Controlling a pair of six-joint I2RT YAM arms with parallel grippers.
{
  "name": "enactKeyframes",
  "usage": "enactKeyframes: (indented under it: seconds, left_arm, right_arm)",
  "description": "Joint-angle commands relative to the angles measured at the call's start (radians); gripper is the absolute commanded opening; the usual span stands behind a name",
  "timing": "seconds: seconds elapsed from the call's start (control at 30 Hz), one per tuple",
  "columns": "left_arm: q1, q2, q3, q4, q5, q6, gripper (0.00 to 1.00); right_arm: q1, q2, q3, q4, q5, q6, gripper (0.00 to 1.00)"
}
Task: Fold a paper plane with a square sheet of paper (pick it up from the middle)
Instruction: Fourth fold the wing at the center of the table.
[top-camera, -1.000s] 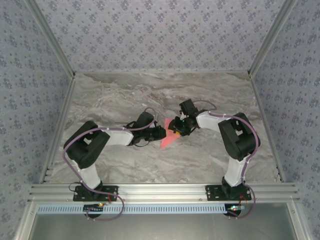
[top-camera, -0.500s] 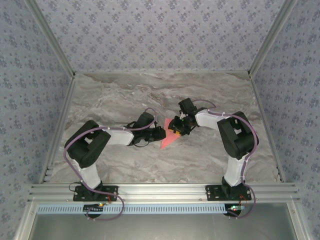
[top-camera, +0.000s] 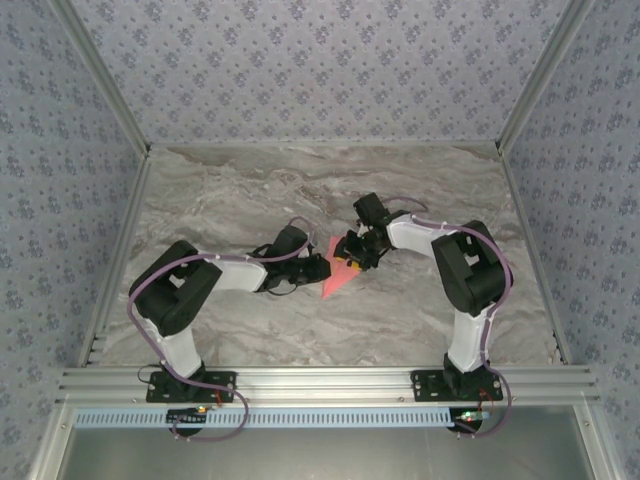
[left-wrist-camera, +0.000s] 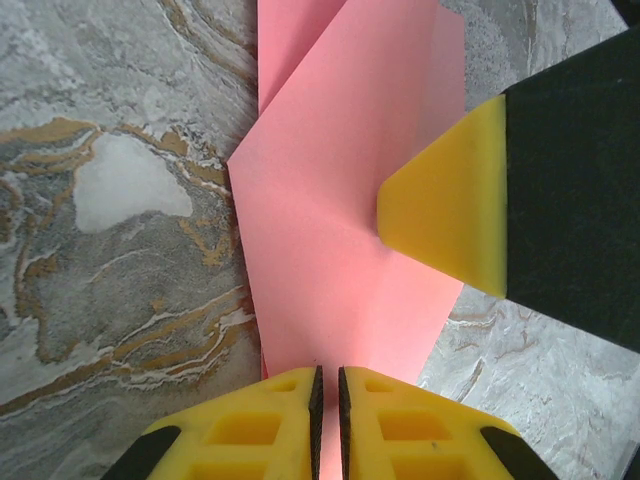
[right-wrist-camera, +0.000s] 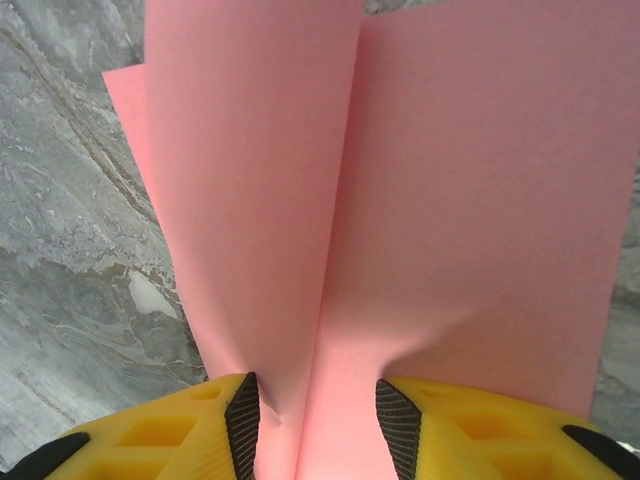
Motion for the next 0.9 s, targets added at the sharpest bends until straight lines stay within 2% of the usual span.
enactKeyframes:
  seconds: [0.0, 0.23, 0.47, 0.87]
  left_arm:
    - [0.009, -0.002, -0.003, 0.010, 0.018, -0.007, 0.14]
    - [0.020, -0.015, 0.009, 0.007, 0.024, -0.001, 0.15]
    - [0.022, 0.000, 0.018, 0.015, 0.038, -0.002, 0.15]
    - [0.047, -0.088, 0.015, 0.042, 0.082, -0.024, 0.18]
  right_arm:
    - [-0.006, 0.110, -0.060, -0.154, 0.202, 0.009, 0.44]
    - [-0.003, 0.111, -0.065, -0.161, 0.225, 0.021, 0.39]
    - [0.000, 0.116, -0.057, -0.169, 0.230, 0.028, 0.38]
    - [0.007, 0.128, -0.039, -0.189, 0.242, 0.027, 0.38]
